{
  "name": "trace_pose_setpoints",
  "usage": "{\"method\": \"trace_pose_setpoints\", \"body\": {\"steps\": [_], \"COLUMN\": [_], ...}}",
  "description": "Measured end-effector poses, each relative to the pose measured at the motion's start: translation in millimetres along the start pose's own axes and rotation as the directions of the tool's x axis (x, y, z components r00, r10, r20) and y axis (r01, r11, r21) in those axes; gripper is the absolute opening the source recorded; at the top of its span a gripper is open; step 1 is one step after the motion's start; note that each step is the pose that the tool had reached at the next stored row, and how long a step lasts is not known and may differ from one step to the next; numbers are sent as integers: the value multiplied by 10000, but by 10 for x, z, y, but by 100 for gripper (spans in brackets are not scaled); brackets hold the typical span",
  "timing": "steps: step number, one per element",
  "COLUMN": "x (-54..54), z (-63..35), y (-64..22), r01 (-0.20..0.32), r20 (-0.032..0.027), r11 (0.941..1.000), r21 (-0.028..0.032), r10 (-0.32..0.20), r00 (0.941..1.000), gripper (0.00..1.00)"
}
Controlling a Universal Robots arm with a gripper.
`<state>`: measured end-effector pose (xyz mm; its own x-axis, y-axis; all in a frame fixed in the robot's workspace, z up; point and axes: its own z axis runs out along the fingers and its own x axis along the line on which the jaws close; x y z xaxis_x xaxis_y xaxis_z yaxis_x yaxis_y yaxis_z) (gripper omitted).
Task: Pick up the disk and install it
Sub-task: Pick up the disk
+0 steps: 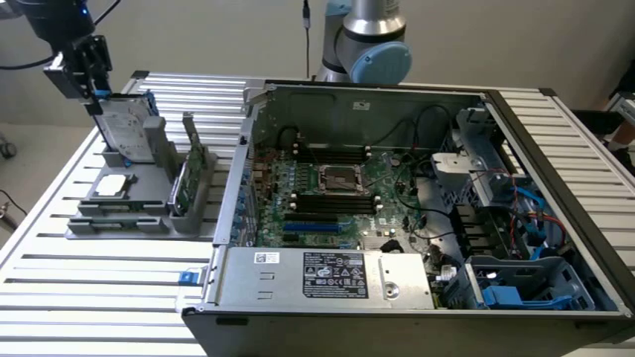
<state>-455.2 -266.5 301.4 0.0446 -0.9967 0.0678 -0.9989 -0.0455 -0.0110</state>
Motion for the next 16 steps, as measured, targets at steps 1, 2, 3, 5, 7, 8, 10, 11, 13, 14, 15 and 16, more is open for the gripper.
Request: {"method": "trace_pose_setpoints", "body": {"steps": [1,2,3,5,7,8,10,11,13,14,15,16], "x": [0,-2,-2,-3,-5,-5,-6,-7,-8,-8,-8,-8], "z": [11,21,32,52,71,80,96,103,115,120,123,125], "y": [0,0,0,1,1,1,1,1,1,1,1,1], "r01": [-1,-3,-4,-6,-10,-11,-15,-20,-36,-44,-53,-62], "r20": [23,45,68,116,162,183,227,246,284,306,331,358], "r11": [10000,10000,10000,10000,10000,10000,10000,10000,10000,10000,10000,10000], "r21": [3,3,5,5,7,8,9,10,4,-1,-12,-28], "r10": [1,3,4,6,10,11,15,20,36,44,54,63], "r00": [10000,10000,10000,9999,9999,9998,9997,9997,9996,9995,9994,9993], "gripper": [54,54,54,54,54,54,54,54,54,54,54,54]}}
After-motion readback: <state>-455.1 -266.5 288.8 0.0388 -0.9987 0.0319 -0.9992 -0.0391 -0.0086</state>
